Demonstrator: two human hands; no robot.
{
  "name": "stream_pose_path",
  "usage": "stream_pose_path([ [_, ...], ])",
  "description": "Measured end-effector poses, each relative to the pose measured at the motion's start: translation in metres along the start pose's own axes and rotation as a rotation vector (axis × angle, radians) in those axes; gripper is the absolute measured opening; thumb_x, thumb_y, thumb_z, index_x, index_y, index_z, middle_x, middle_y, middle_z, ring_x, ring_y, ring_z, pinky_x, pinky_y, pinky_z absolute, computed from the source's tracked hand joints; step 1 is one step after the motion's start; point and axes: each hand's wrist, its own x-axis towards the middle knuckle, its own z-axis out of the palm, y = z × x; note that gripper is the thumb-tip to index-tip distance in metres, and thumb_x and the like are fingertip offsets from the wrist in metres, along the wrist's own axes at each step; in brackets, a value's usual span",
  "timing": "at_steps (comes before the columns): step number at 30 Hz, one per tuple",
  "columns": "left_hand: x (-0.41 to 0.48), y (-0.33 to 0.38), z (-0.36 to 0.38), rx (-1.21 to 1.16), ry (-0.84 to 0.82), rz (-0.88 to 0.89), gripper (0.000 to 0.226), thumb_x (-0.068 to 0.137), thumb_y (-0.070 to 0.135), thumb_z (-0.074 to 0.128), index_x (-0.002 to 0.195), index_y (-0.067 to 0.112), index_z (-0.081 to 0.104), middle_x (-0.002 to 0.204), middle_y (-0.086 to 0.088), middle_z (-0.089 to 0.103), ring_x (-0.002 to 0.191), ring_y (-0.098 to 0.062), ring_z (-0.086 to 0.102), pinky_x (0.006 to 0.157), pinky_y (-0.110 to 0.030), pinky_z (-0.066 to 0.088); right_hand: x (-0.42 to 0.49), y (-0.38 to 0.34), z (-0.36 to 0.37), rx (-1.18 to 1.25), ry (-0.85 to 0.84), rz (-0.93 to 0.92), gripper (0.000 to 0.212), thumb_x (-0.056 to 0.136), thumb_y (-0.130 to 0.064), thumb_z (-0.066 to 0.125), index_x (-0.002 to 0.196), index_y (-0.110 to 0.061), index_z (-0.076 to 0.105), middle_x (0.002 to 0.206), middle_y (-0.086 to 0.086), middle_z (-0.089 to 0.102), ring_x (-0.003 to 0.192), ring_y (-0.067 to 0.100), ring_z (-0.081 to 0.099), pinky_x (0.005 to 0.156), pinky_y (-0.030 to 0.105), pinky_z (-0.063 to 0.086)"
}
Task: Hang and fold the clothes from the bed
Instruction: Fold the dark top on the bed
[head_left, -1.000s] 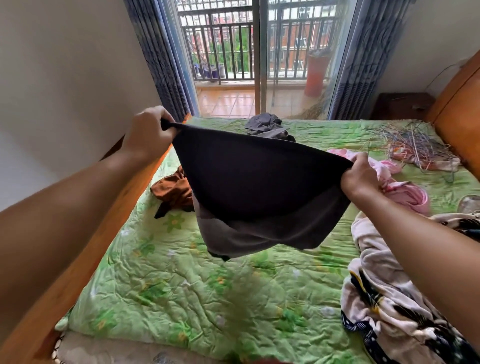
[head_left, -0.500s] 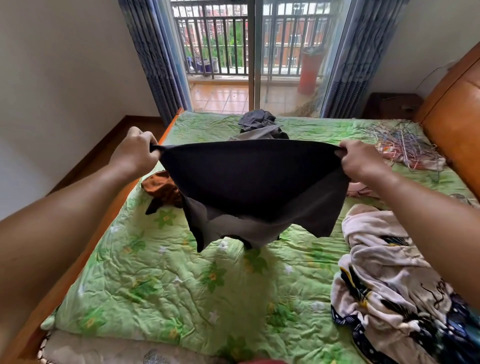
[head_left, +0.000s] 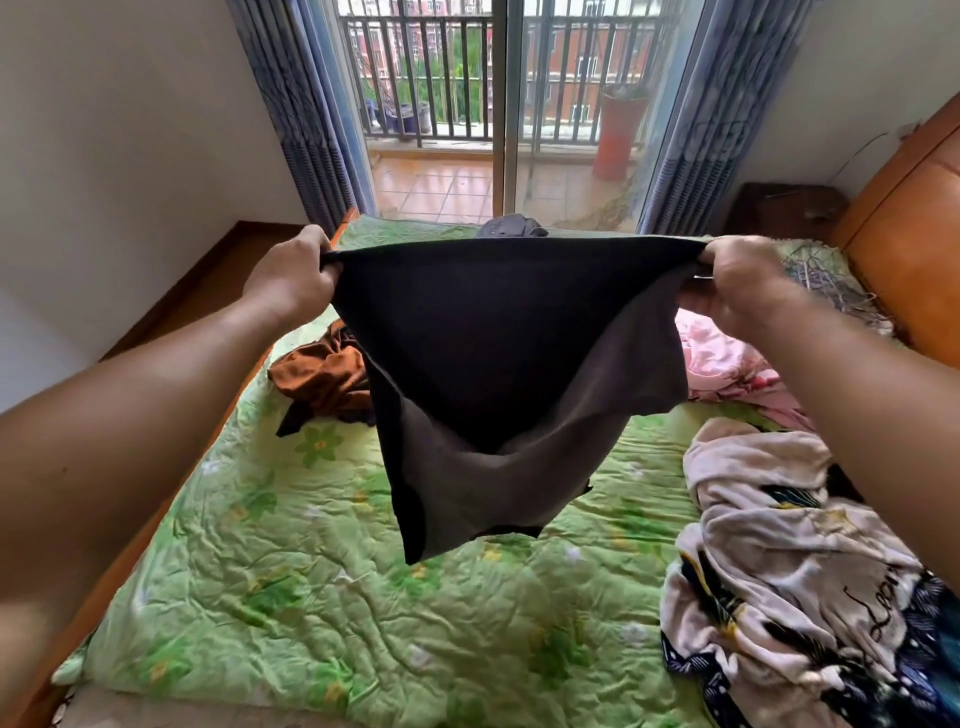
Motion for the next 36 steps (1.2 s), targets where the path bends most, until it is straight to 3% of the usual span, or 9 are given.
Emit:
stream_pose_path([
  [5, 0.007, 0.009, 0.007, -0.038, 0.011, 0.023, 0.01, 0.098, 0.021, 0.055, 0.105, 0.018, 0.05, 0.095, -0.009, 0.058, 0.086, -0.031, 0.056, 0.075, -0.043, 0.046, 0.008, 0.004, 0.002, 0.033, 0.05, -0.044, 0.028, 0.087, -0.001, 0.045, 0.097, -0.01, 0.069, 0.084, 0.011, 0.07, 0.074, 0.028, 0.071, 0.071, 0.052, 0.062],
  [9, 0.024, 0.029, -0.02, -0.134, 0.121, 0.018, 0.007, 0.097, 0.016, 0.054, 0.102, 0.016, 0.049, 0.095, -0.008, 0.055, 0.089, -0.029, 0.055, 0.077, -0.043, 0.045, 0.004, -0.027, 0.007, 0.156, 0.07, -0.11, 0.031, 0.092, 0.004, 0.041, 0.091, -0.012, 0.067, 0.081, 0.011, 0.07, 0.069, 0.025, 0.071, 0.062, 0.042, 0.061],
  [12, 0.024, 0.042, -0.039, -0.135, 0.211, 0.026, 0.014, 0.099, 0.019, 0.052, 0.109, 0.011, 0.052, 0.095, -0.007, 0.054, 0.085, -0.025, 0.051, 0.074, -0.038, 0.039, -0.009, -0.045, 0.007, 0.245, 0.095, -0.149, 0.034, 0.091, 0.006, 0.04, 0.089, -0.012, 0.069, 0.091, 0.016, 0.07, 0.081, 0.032, 0.072, 0.067, 0.047, 0.062],
  [16, -0.012, 0.033, -0.03, -0.138, 0.169, 0.079, 0.007, 0.099, 0.02, 0.053, 0.102, 0.016, 0.049, 0.092, -0.007, 0.056, 0.083, -0.027, 0.053, 0.072, -0.04, 0.042, -0.037, -0.019, -0.008, 0.183, 0.145, -0.122, 0.037, 0.09, 0.005, 0.035, 0.09, -0.013, 0.067, 0.094, 0.016, 0.07, 0.087, 0.036, 0.073, 0.066, 0.049, 0.062],
  [22, -0.115, -0.008, 0.049, -0.054, -0.099, 0.062, 0.013, 0.094, 0.021, 0.061, 0.105, 0.015, 0.056, 0.1, -0.02, 0.066, 0.091, -0.039, 0.063, 0.076, -0.04, 0.047, -0.084, 0.115, -0.033, 0.207, 0.248, 0.184, 0.032, 0.1, -0.012, 0.036, 0.116, -0.014, 0.063, 0.104, 0.016, 0.069, 0.094, 0.036, 0.07, 0.056, 0.043, 0.06],
  [26, -0.208, -0.039, 0.125, 0.077, -0.36, 0.034, 0.008, 0.094, 0.023, 0.061, 0.096, 0.019, 0.054, 0.098, -0.016, 0.068, 0.089, -0.037, 0.064, 0.067, -0.036, 0.044, -0.132, 0.24, -0.058, 0.088, 0.307, 0.47, 0.026, 0.098, 0.001, 0.037, 0.091, -0.008, 0.06, 0.1, 0.018, 0.062, 0.077, 0.03, 0.063, 0.036, 0.035, 0.053],
  [29, -0.275, -0.066, 0.177, 0.248, -0.663, 0.029, 0.011, 0.097, 0.023, 0.05, 0.103, 0.022, 0.059, 0.107, -0.013, 0.068, 0.096, -0.034, 0.064, 0.071, -0.036, 0.048, -0.174, 0.319, -0.083, -0.144, 0.171, 0.729, 0.022, 0.103, -0.003, 0.036, 0.103, -0.01, 0.057, 0.095, 0.014, 0.062, 0.072, 0.029, 0.06, 0.048, 0.038, 0.057],
  [32, -0.319, -0.084, 0.219, 0.374, -1.003, 0.085, 0.029, 0.095, 0.018, 0.047, 0.116, 0.025, 0.064, 0.12, -0.009, 0.068, 0.111, -0.031, 0.063, 0.086, -0.037, 0.053, -0.205, 0.369, -0.106, -0.465, 0.009, 0.922, 0.012, 0.104, -0.016, 0.037, 0.102, -0.017, 0.048, 0.087, 0.011, 0.049, 0.063, 0.021, 0.045, 0.059, 0.03, 0.042],
  [36, -0.338, -0.081, 0.247, 0.351, -1.167, 0.045, 0.039, 0.098, 0.015, 0.049, 0.136, 0.02, 0.058, 0.138, -0.009, 0.06, 0.125, -0.028, 0.057, 0.099, -0.032, 0.046, -0.207, 0.401, -0.116, -0.79, -0.123, 0.911, 0.014, 0.1, -0.014, 0.039, 0.105, -0.015, 0.052, 0.101, 0.012, 0.052, 0.064, 0.022, 0.047, 0.061, 0.03, 0.041],
])
